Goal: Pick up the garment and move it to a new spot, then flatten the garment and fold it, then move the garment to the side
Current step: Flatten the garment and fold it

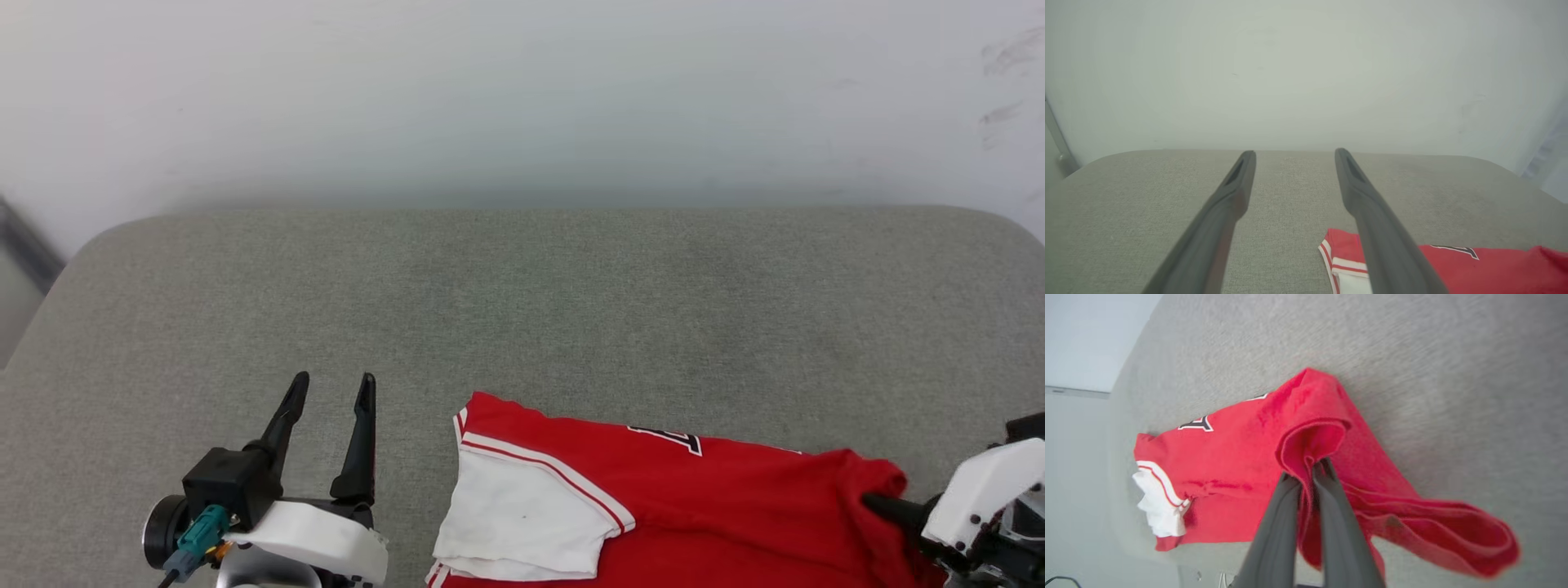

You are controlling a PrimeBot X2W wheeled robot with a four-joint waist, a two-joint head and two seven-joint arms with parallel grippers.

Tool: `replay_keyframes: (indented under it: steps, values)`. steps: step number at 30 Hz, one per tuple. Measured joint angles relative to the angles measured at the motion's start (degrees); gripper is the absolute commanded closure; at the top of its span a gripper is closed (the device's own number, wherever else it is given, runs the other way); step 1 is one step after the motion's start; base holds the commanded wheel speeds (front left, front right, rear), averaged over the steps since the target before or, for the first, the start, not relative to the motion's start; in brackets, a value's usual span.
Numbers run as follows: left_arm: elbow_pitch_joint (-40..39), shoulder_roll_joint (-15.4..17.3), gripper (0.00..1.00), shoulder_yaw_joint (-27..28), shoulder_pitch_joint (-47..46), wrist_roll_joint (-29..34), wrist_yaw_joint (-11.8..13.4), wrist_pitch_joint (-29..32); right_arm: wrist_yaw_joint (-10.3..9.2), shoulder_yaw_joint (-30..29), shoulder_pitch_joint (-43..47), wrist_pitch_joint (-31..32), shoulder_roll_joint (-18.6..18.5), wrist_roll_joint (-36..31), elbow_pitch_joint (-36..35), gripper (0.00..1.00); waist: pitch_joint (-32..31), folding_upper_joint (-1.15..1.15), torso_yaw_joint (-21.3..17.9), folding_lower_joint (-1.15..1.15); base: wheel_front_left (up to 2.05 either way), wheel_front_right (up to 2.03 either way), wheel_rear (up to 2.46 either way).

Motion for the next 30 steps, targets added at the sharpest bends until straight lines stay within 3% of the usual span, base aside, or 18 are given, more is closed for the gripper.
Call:
replay_keyframes:
  steps: [6,9,13,17,27,28,29,30]
  values:
    - [0.2,-0.2,0.0,-0.9,-0.5,0.0,-0.3,0.3,0.01,-2.4,-1.9,11.3,3.8,12.5,0.4,1.0,0.1,0.0,1.4,0.0,0.0,0.0,0.0]
    - [0.4,-0.4,0.0,-1.5,-0.9,0.1,-0.8,0.4,0.01,1.6,-4.2,12.4,3.7,22.5,4.5,1.0,0.3,0.0,2.4,0.0,0.0,0.0,0.0]
    - [1.1,-0.9,0.0,-2.2,-1.8,0.1,-1.3,0.4,0.0,10.2,-6.6,8.9,4.0,34.0,9.1,1.0,0.7,0.0,4.2,0.0,0.0,0.0,0.0]
    - [1.6,-1.5,0.0,-2.7,-2.9,0.1,-1.8,0.2,0.01,20.0,-8.9,3.2,4.0,40.9,11.3,1.0,1.4,0.0,6.2,0.0,0.0,0.0,0.0]
    - [2.9,-2.4,0.0,-2.7,-3.9,0.1,-2.2,-0.7,0.0,39.8,-13.8,-12.5,4.0,48.2,17.1,1.0,4.5,0.0,9.8,0.0,0.0,0.0,0.0]
    - [3.1,-2.5,0.0,-2.7,-4.0,0.1,-2.3,-0.8,0.0,41.4,-14.1,-13.9,4.0,48.5,18.0,0.68,4.8,0.0,9.9,0.0,0.0,0.0,0.0]
    - [3.2,-2.6,0.0,-2.7,-4.1,0.1,-2.3,-0.9,0.0,42.9,-14.3,-15.0,4.0,48.9,18.7,0.1,5.0,0.0,10.0,0.0,0.0,0.0,0.0]
    - [3.4,-2.8,0.0,-2.7,-4.2,0.1,-2.3,-1.0,0.0,44.4,-14.6,-16.1,4.0,49.1,19.3,0.0,5.1,0.0,10.0,0.0,0.0,0.0,0.0]
